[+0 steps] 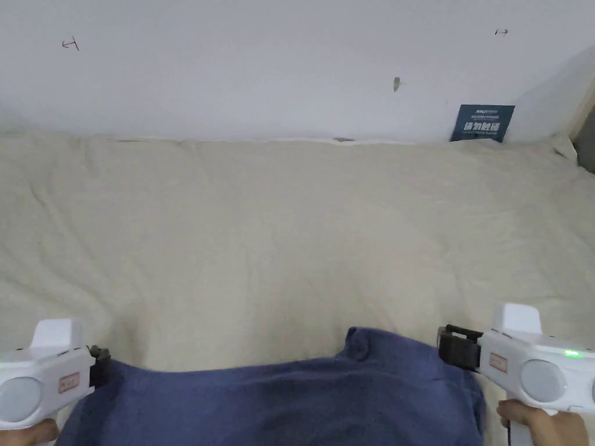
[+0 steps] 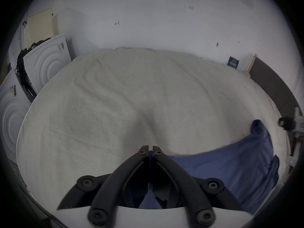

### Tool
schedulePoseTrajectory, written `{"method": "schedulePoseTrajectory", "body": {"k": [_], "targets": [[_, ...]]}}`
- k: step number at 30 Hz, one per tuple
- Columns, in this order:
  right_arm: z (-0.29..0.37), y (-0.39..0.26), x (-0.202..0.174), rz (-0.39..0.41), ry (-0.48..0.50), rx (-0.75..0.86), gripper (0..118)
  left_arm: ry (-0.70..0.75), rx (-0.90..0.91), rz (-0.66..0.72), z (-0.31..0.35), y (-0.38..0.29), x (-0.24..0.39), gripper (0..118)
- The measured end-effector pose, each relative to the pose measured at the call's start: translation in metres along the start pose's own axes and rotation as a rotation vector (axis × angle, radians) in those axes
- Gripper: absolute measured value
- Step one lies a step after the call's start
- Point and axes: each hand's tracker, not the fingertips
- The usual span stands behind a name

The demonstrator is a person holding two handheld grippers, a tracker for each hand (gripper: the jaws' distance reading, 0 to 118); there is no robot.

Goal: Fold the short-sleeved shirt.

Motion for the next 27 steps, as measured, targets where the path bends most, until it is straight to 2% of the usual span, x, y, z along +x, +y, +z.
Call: {"method": "schedulePoseTrajectory", "body": {"k": [4, 5, 6, 7, 9, 10, 11, 12, 13, 14, 16, 17, 21, 27], "targets": [[-0.044, -0.003, -0.004, -0.007, -0.006, -0.128, 101, -0.012, 0.029, -0.010, 0.026, 0.005, 0.004, 3], [-0.057, -0.007, -0.003, 0.013, -0.003, -0.149, 91, -0.015, 0.031, -0.010, 0.029, 0.005, 0.004, 3], [-0.062, -0.010, -0.005, 0.031, 0.002, -0.164, 72, -0.013, 0.033, -0.010, 0.031, 0.004, 0.003, 3], [-0.067, -0.013, -0.009, 0.053, 0.016, -0.178, 57, -0.010, 0.034, -0.011, 0.033, 0.003, 0.004, 3], [-0.069, -0.023, -0.017, 0.095, -0.014, -0.180, 49, -0.004, 0.029, -0.006, 0.036, 0.000, 0.001, 3], [-0.062, -0.025, -0.018, 0.127, -0.023, -0.123, 31, 0.000, 0.027, -0.001, 0.037, -0.002, 0.000, 3], [-0.058, -0.025, -0.019, 0.144, -0.020, -0.123, 1, 0.003, 0.025, 0.005, 0.039, -0.003, -0.001, 3], [-0.056, -0.025, -0.019, 0.147, -0.012, -0.134, 2, 0.005, 0.025, 0.012, 0.041, -0.005, -0.002, 3], [-0.040, -0.029, -0.029, 0.135, 0.050, -0.136, 2, 0.008, 0.027, 0.020, 0.043, -0.007, -0.003, 3], [-0.031, -0.032, -0.035, 0.131, 0.021, -0.124, 2, 0.010, 0.029, 0.030, 0.045, -0.009, -0.004, 3], [-0.011, -0.033, -0.039, 0.133, 0.025, -0.052, 2, 0.010, 0.036, 0.052, 0.051, -0.012, -0.006, 3], [-0.004, -0.027, -0.026, 0.124, 0.026, -0.018, 2, 0.008, 0.040, 0.062, 0.056, -0.014, -0.006, 3], [0.057, -0.025, -0.012, 0.104, 0.103, 0.092, 2, 0.013, 0.068, 0.084, 0.078, -0.023, -0.007, 3], [0.160, -0.054, 0.003, 0.078, 0.213, 0.217, 2, 0.023, 0.116, 0.128, 0.128, -0.044, -0.017, 3]]}}
